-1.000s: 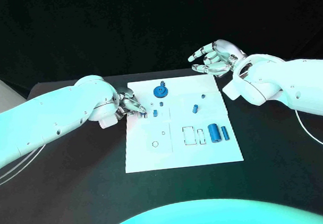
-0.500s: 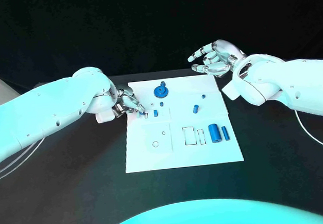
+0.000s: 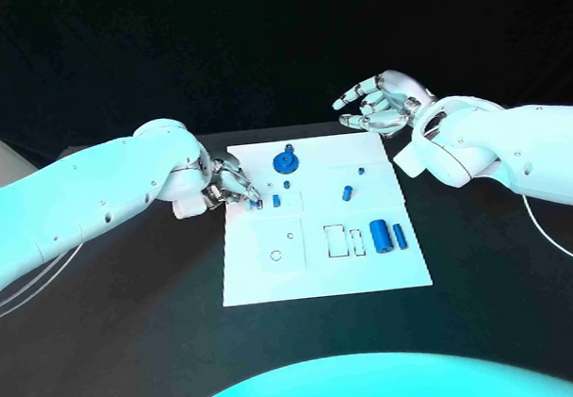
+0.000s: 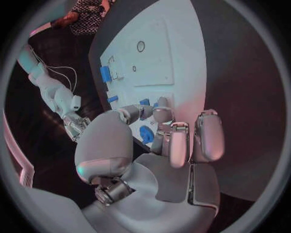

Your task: Assemble the parts on the task board

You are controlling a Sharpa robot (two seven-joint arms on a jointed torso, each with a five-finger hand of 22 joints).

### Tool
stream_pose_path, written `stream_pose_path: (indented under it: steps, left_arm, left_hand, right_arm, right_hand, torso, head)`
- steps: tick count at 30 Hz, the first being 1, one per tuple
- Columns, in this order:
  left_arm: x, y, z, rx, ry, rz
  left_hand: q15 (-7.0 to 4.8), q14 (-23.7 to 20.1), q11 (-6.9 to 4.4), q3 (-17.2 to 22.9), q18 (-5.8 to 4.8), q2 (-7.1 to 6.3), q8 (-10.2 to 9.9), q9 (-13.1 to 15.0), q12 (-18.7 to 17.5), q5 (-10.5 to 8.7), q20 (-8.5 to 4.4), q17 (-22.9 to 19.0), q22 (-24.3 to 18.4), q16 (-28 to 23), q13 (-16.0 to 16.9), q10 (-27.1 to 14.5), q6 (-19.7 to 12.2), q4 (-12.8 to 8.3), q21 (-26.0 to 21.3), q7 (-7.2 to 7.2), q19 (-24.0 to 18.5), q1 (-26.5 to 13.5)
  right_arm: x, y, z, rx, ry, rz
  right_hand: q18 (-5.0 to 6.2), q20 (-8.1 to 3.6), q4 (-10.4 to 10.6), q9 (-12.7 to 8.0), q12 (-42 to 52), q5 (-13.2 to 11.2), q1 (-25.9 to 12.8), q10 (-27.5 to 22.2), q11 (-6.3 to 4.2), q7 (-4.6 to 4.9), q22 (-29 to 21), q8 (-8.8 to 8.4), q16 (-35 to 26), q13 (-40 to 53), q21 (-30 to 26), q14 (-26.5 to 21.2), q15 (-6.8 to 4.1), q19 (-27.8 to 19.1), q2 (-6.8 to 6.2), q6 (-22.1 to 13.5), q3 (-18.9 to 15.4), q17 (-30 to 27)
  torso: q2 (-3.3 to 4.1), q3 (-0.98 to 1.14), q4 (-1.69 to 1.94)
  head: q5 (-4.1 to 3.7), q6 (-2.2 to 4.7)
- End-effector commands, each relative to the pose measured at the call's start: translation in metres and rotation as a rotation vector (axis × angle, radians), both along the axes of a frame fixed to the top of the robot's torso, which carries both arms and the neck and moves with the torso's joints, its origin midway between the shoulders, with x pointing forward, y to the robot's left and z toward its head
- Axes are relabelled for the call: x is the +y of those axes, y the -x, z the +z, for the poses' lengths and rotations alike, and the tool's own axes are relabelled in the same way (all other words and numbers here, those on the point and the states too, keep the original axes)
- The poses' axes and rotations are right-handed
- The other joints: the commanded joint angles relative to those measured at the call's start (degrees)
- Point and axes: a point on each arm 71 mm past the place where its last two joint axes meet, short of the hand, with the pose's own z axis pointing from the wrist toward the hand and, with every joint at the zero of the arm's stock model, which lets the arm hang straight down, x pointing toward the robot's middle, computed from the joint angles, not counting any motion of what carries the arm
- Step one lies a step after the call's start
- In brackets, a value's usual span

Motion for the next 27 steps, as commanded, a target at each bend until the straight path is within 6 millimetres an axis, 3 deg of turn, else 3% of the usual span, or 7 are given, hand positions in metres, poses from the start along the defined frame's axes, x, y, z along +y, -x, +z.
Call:
stream_pose_path:
  steps: [1,27]
  left_arm:
    - [-0.0033,-0.0019,0.0014,-0.040,0.017,0.011]
    - [-0.0059,0.0026,-0.0040,-0.005,-0.013,-0.025]
  left_hand:
    - [-0.05,6.06,-0.05,11.20,-0.29,0.76,0.18,-0.03,0.12,0.22,0.01,15.08,0.03,0.37,0.08,0.18,0.84,-11.43,0.32,-0.62,0.20,0.02]
    - [-0.06,6.06,-0.05,11.06,-0.30,0.82,0.18,-0.01,0.09,0.32,-0.01,15.08,0.06,0.37,0.00,0.20,0.85,-11.49,0.35,-0.62,0.20,-0.05]
  right_arm:
    - [0.0012,0.0003,0.0006,-0.009,-0.001,0.010]
    - [0.0009,0.0001,0.0005,-0.008,0.000,0.010]
  right_hand:
    - [0.00,0.28,-0.35,0.00,0.03,0.00,-0.56,0.26,-0.03,-0.08,13.78,-0.19,-0.38,1.54,-0.09,4.85,0.16,5.64,-0.23,0.36,-0.07,10.81]
    - [0.00,0.28,-0.35,0.00,0.03,0.00,-0.56,0.26,-0.03,-0.08,13.78,-0.19,-0.38,1.54,-0.09,4.85,0.16,5.64,-0.23,0.36,-0.07,10.81]
  torso:
    - [0.06,-0.04,-0.06]
    - [0.02,-0.04,0.02]
  head:
    - [0.02,-0.01]
    - [0.06,-0.01]
